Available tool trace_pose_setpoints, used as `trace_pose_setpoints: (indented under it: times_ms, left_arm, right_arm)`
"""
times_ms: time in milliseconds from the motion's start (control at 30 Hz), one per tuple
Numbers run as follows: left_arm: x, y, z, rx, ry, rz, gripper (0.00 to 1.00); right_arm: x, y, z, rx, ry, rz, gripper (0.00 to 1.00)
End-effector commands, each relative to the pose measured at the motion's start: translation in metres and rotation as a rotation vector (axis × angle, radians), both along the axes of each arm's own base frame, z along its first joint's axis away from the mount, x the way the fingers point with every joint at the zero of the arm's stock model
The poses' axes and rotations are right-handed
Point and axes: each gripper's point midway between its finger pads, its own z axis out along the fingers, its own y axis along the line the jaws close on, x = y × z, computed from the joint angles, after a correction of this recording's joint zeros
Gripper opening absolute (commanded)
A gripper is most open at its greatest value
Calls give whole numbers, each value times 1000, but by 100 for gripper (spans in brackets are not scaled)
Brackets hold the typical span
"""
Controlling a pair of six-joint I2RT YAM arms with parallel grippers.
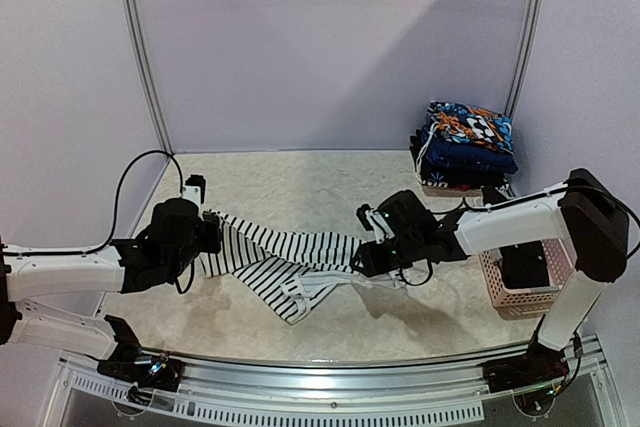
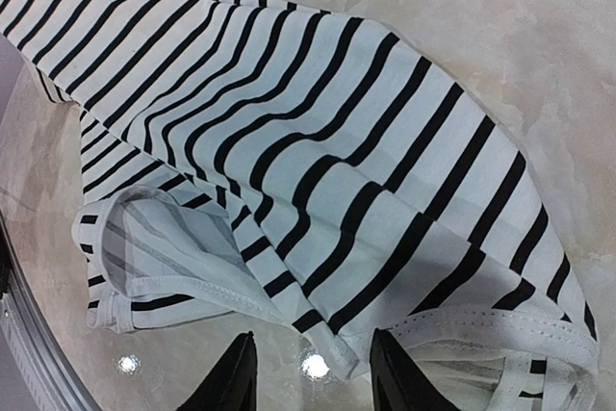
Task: Fold and stack the mixed laundry pile
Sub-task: Pick up the crumpled tank top from the center of the board.
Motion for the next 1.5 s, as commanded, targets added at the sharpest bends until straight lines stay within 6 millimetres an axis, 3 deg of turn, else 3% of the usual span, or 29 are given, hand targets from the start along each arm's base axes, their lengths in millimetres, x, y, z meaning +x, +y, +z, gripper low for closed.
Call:
trace_pose_setpoints:
  times_ms: [0, 533, 700, 900, 1033, 1333, 1467]
  left_arm:
    - [3, 2, 7, -23, -14, 11, 0]
    - [3, 1, 7, -28, -13, 5, 0]
    - [3, 1, 7, -27, -10, 4, 0]
    - [2, 0, 6, -29, -9, 0, 0]
    - [2, 0, 5, -27, -7, 0, 0]
    - [2, 2, 8, -24, -14, 8, 0]
    - [1, 4, 10, -24, -19, 13, 0]
  right_arm:
    - [-6, -4, -15, -14, 40, -11, 41]
    - [-9, -4, -35, -101, 57, -15, 35]
    - [-6, -5, -38, -124, 44, -26, 27]
    - [0, -3, -31, -121, 16, -30, 14]
    - [4, 1, -27, -119, 5, -29, 1]
    - [7, 3, -12, -129, -26, -6, 0]
    - [15, -8, 2, -180, -87, -29, 0]
